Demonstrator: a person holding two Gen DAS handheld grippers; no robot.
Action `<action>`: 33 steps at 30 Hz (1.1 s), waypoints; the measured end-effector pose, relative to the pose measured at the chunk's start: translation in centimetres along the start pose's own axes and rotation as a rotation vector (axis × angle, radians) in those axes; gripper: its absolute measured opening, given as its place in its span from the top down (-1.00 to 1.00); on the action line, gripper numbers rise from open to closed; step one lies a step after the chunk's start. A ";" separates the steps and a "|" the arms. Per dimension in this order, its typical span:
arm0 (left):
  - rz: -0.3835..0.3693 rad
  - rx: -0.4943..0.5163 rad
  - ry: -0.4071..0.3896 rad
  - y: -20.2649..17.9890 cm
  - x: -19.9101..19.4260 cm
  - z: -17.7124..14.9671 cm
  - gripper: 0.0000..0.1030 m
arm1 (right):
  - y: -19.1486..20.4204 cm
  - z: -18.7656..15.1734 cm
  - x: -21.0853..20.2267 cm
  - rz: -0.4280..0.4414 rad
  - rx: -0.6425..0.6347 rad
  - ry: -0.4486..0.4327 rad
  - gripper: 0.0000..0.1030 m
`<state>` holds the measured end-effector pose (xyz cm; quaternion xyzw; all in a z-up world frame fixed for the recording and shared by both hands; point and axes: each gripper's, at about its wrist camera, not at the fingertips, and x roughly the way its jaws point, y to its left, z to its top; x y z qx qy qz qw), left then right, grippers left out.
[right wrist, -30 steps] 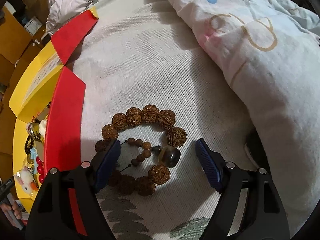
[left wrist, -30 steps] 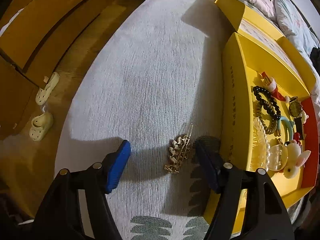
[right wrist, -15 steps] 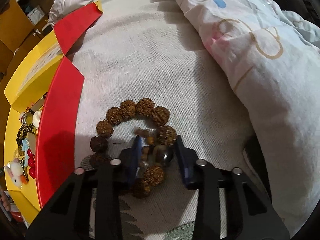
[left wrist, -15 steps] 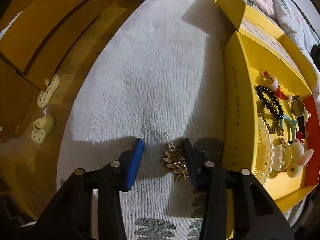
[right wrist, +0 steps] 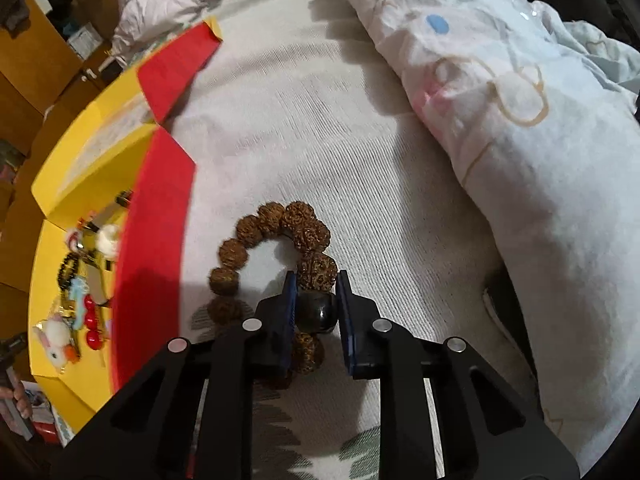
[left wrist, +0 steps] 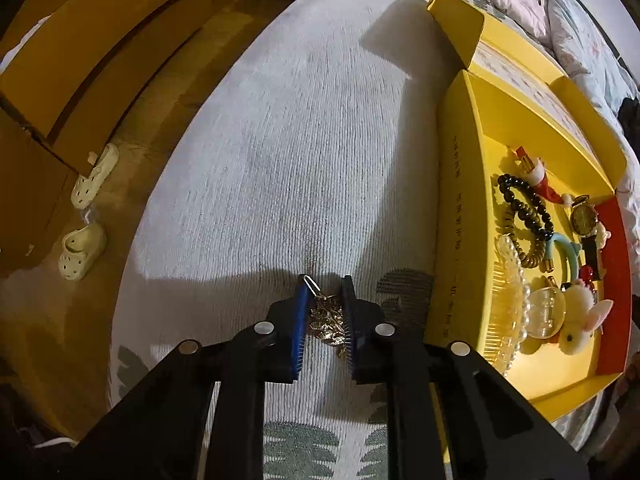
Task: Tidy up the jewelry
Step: 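Carry the gold brooch and brown bracelet with both tools into the box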
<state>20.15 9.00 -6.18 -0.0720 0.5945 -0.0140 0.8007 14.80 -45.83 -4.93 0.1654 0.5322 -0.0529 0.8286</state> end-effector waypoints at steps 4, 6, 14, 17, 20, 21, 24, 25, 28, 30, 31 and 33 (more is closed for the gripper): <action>-0.008 0.006 -0.036 -0.7 -1.4 -0.1 0.80 | 0.7 0.2 -2.2 0.030 -0.007 -0.041 0.61; -0.018 0.011 -0.056 -1.0 -2.2 0.0 0.80 | 1.2 0.4 -3.4 0.043 -0.015 -0.062 0.61; -0.062 0.020 -0.122 -2.0 -4.9 -0.2 0.80 | 3.4 1.0 -7.8 0.120 -0.034 -0.156 0.61; -0.082 0.027 -0.157 -2.7 -6.3 -0.3 0.80 | 4.4 1.3 -9.6 0.143 -0.055 -0.189 0.61; -0.119 0.048 -0.193 -4.3 -7.9 -0.5 0.80 | 5.7 1.3 -11.7 0.177 -0.081 -0.224 0.61; -0.130 0.056 -0.201 -4.8 -8.3 -0.6 0.80 | 6.5 1.3 -12.5 0.197 -0.093 -0.242 0.61; -0.161 0.099 -0.220 -6.9 -9.1 -1.1 0.80 | 8.7 0.9 -13.8 0.230 -0.137 -0.250 0.61; -0.172 0.114 -0.221 -7.7 -9.2 -1.3 0.80 | 9.8 0.8 -14.0 0.250 -0.155 -0.250 0.61; -0.186 0.146 -0.212 -9.6 -8.7 -1.5 0.79 | 12.4 0.5 -13.7 0.272 -0.195 -0.238 0.61; -0.182 0.152 -0.202 -10.6 -8.0 -1.0 0.79 | 13.9 0.5 -13.0 0.297 -0.214 -0.213 0.61; -0.184 0.150 -0.198 -10.9 -7.6 -0.7 0.79 | 14.8 0.5 -12.7 0.304 -0.220 -0.210 0.61; -0.179 0.144 -0.193 -11.3 -7.2 -0.4 0.79 | 16.2 0.5 -11.8 0.316 -0.238 -0.189 0.61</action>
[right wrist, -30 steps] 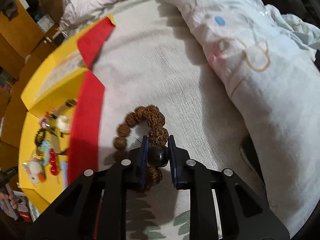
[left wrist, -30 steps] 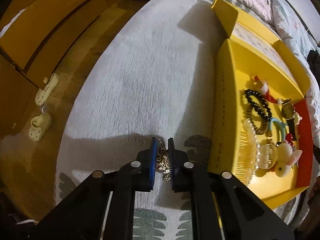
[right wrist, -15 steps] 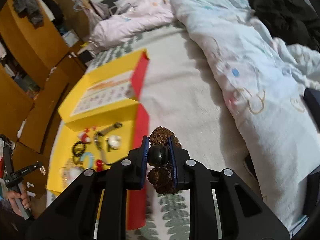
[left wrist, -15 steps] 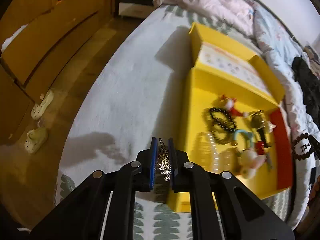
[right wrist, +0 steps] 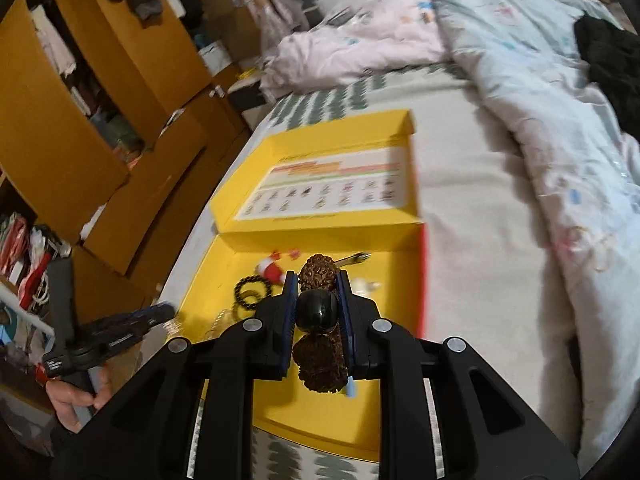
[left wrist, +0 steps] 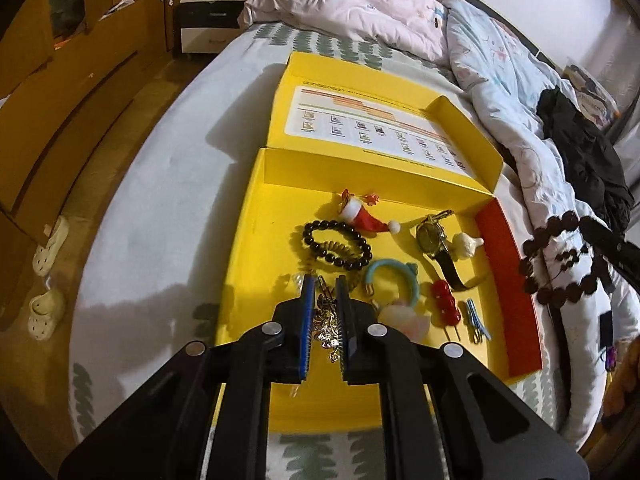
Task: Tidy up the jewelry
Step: 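Carry the gold brooch and brown bracelet with both tools into the box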
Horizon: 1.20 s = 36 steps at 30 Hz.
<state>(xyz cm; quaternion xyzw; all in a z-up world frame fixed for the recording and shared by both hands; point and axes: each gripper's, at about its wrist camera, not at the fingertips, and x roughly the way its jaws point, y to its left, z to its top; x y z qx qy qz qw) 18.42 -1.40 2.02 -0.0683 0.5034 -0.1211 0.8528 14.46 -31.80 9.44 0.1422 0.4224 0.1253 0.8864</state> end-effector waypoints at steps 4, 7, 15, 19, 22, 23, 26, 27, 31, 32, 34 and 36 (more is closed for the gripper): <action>0.010 -0.011 0.026 -0.5 1.9 0.7 0.79 | 1.9 0.0 2.7 0.021 -0.026 0.038 0.61; 0.005 0.004 0.039 -1.2 3.0 1.2 0.79 | 2.3 -0.1 4.3 0.028 -0.033 0.066 0.61; -0.018 0.008 0.061 -2.0 5.1 2.6 0.79 | 1.5 -0.3 7.1 0.024 -0.019 0.120 0.61; -0.048 0.047 0.072 -3.4 5.6 2.6 0.79 | 1.3 -0.4 7.6 0.030 -0.014 0.126 0.61; -0.082 0.087 0.086 -5.2 6.2 3.0 0.79 | 1.3 -0.5 8.1 0.027 -0.013 0.139 0.61; -0.089 0.103 0.086 -5.9 6.4 3.1 0.79 | 1.2 -0.6 8.3 0.025 -0.012 0.143 0.61; -0.081 0.136 0.093 -7.5 7.5 3.5 0.79 | 0.8 -0.7 8.7 0.013 -0.007 0.152 0.61; -0.076 0.143 0.103 -8.0 8.1 3.6 0.79 | 0.6 -0.8 8.8 0.011 -0.005 0.155 0.61; -0.076 0.155 0.132 -8.9 9.9 3.8 0.79 | -0.4 -0.7 9.5 0.021 0.020 0.168 0.61; -0.075 0.155 0.141 -8.9 10.3 3.8 0.79 | -0.6 -0.8 9.7 0.013 0.021 0.175 0.61; -0.076 0.156 0.153 -9.0 11.0 3.9 0.79 | -1.1 -1.0 10.1 0.005 0.025 0.188 0.61; -0.073 0.157 0.163 -9.1 11.5 4.0 0.79 | -1.5 -1.3 10.6 -0.019 0.029 0.199 0.61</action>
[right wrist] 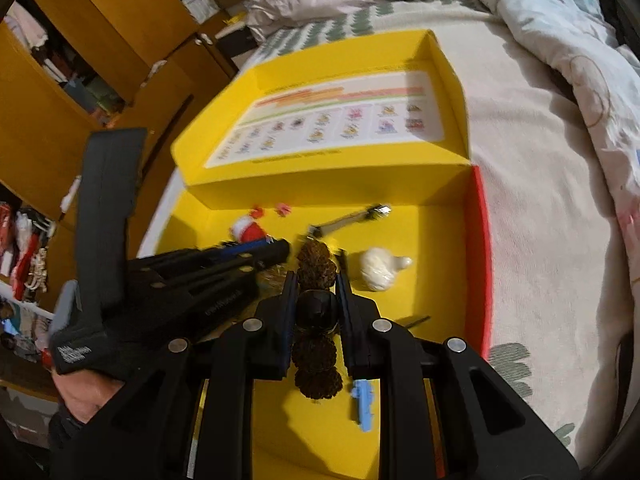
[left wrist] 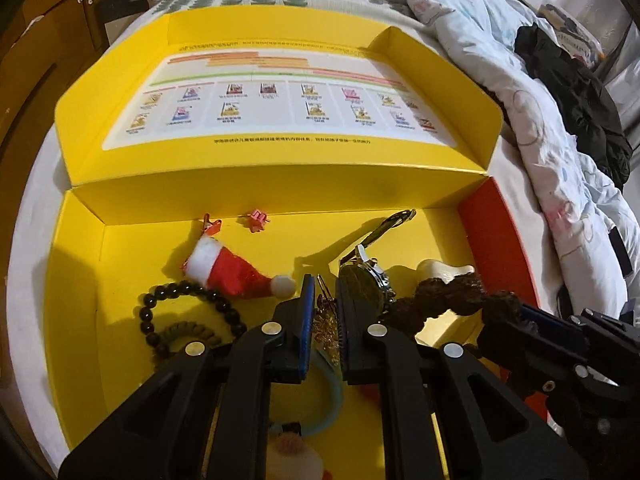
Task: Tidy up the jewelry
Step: 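Carry the gold brooch and brown bracelet with both tools into the box, then open both tools to release the brooch and brown bracelet in the box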
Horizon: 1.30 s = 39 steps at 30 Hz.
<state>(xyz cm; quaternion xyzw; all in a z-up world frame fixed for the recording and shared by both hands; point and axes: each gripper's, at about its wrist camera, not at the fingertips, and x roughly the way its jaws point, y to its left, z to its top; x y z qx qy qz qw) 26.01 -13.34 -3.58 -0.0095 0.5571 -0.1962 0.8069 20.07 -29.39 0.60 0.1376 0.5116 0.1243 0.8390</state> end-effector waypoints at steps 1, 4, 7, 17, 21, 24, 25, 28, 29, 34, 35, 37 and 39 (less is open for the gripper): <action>0.001 0.003 0.001 0.0 0.1 0.0 0.79 | -0.2 -0.1 0.2 -0.001 0.004 0.007 0.61; 0.005 0.013 0.002 -0.1 0.4 0.2 0.79 | -0.4 -0.2 0.7 -0.007 0.005 0.019 0.61; 0.021 0.013 0.013 -0.1 1.0 0.3 0.79 | -0.5 -0.3 1.1 -0.012 0.005 0.027 0.61; 0.042 0.005 0.003 0.2 1.1 0.4 0.37 | -0.7 -0.6 0.8 -0.070 -0.009 0.012 0.47; 0.051 0.010 -0.022 0.1 0.1 0.7 0.18 | -0.6 -0.5 0.1 -0.094 -0.028 -0.004 0.45; 0.047 0.006 -0.037 0.1 -0.8 0.9 0.12 | -0.2 -0.4 -0.7 -0.093 -0.041 -0.024 0.35; 0.040 0.004 -0.042 0.1 -1.2 0.9 0.12 | -0.2 -0.3 -1.0 -0.095 -0.042 -0.029 0.31; 0.031 0.004 -0.068 0.0 -2.7 0.7 0.11 | 0.3 -0.1 -2.1 -0.107 -0.057 -0.052 0.18; 0.027 0.005 -0.074 -0.1 -3.1 0.6 0.10 | 0.4 -0.2 -2.7 -0.110 -0.060 -0.066 0.16; 0.014 0.011 -0.135 -0.6 -6.5 -0.4 -0.07 | 0.4 -0.4 -4.9 -0.105 -0.060 -0.106 -0.11; 0.014 0.011 -0.154 -0.7 -7.3 -0.8 -0.15 | 0.4 -0.6 -5.3 -0.111 -0.058 -0.111 -0.14; 0.027 0.015 -0.190 -0.9 -8.5 -1.5 -0.30 | 0.3 -0.9 -6.0 -0.118 -0.054 -0.118 -0.21; 0.056 0.021 -0.216 -1.1 -9.4 -2.3 -0.37 | 0.2 -1.6 -6.6 -0.123 -0.050 -0.123 -0.30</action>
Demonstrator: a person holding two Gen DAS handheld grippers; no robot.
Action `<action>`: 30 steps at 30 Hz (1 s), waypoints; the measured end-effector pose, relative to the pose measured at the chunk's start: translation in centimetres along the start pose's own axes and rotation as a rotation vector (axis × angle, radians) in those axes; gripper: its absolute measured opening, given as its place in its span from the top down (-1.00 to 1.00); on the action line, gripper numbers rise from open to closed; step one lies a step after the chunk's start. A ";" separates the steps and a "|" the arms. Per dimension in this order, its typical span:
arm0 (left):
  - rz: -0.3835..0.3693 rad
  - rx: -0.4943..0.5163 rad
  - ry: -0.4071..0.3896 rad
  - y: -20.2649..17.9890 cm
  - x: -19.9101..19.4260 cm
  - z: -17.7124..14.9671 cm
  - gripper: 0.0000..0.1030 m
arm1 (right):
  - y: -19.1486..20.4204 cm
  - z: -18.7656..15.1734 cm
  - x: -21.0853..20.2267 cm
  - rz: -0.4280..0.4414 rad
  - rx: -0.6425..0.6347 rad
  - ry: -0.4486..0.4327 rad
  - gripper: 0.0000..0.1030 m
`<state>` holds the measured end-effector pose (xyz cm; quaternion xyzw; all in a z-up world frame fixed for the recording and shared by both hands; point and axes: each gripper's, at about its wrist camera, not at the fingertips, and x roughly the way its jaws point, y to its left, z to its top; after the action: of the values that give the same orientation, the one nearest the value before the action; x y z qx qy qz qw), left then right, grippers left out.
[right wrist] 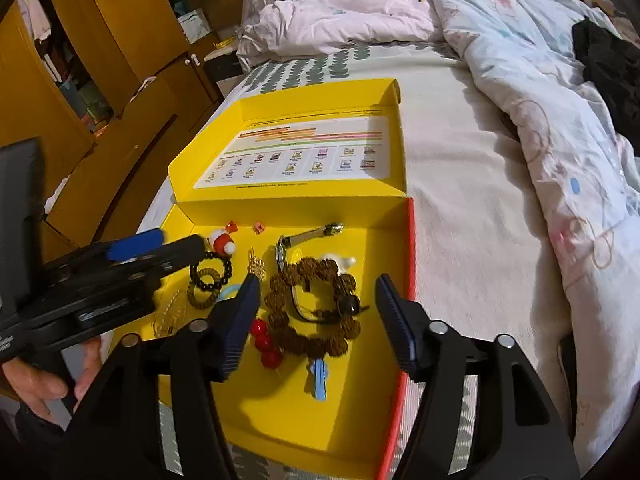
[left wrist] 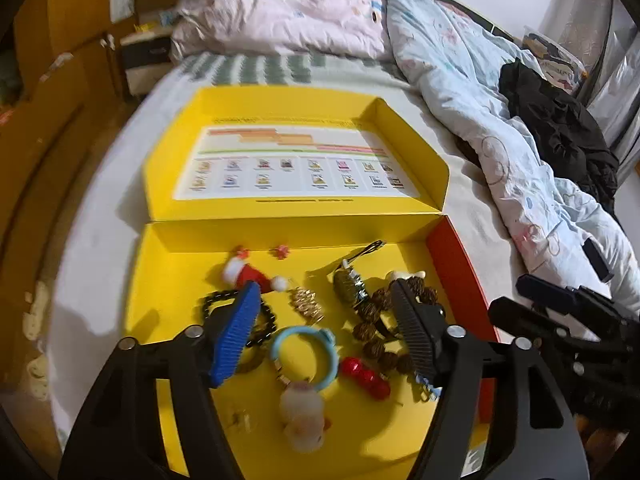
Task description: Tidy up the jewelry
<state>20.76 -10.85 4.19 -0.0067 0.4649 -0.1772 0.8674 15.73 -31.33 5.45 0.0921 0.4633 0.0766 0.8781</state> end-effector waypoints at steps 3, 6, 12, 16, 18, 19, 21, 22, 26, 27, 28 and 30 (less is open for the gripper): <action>0.078 0.012 -0.039 -0.2 -1.7 -1.5 -0.46 | 0.0 -1.0 -0.2 0.004 0.007 0.007 -0.34; 0.128 0.014 -0.062 -0.3 -2.6 -2.8 -0.46 | 0.8 -2.3 0.1 -0.003 -0.008 0.031 -0.34; 0.215 0.016 -0.144 -0.4 -5.3 -6.6 -0.60 | 2.7 -4.5 -0.9 -0.016 -0.026 0.029 -0.42; 0.226 -0.004 -0.182 -0.4 -6.9 -8.9 -0.63 | 3.2 -6.0 -2.4 -0.040 -0.034 -0.012 -0.50; 0.236 -0.009 -0.203 -0.3 -7.7 -9.9 -0.65 | 3.0 -6.7 -3.1 -0.055 -0.021 -0.032 -0.56; 0.237 -0.008 -0.212 -0.5 -8.0 -10.2 -0.69 | 2.9 -7.2 -3.4 -0.066 -0.021 -0.042 -0.60; 0.246 -0.001 -0.237 -0.6 -9.0 -11.1 -0.72 | 2.9 -7.8 -3.6 -0.080 -0.018 -0.050 -0.64; 0.253 0.003 -0.247 -0.7 -9.2 -11.4 -0.73 | 2.9 -8.2 -3.7 -0.089 -0.021 -0.049 -0.65; 0.276 0.009 -0.268 -0.8 -9.9 -12.8 -0.77 | 3.1 -9.4 -3.7 -0.105 -0.027 -0.056 -0.68; 0.282 0.009 -0.270 -0.8 -9.9 -13.0 -0.77 | 3.2 -9.7 -3.8 -0.110 -0.026 -0.059 -0.70; 0.283 0.011 -0.270 -0.9 -9.9 -13.1 -0.77 | 3.5 -9.9 -3.7 -0.115 -0.031 -0.060 -0.73; 0.296 0.022 -0.284 -1.1 -10.1 -13.4 -0.77 | 4.0 -10.2 -3.4 -0.130 -0.050 -0.046 -0.76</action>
<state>4.46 -6.70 4.88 0.0462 0.3321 -0.0502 0.9408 5.18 -27.29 3.44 0.0417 0.4459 0.0286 0.8937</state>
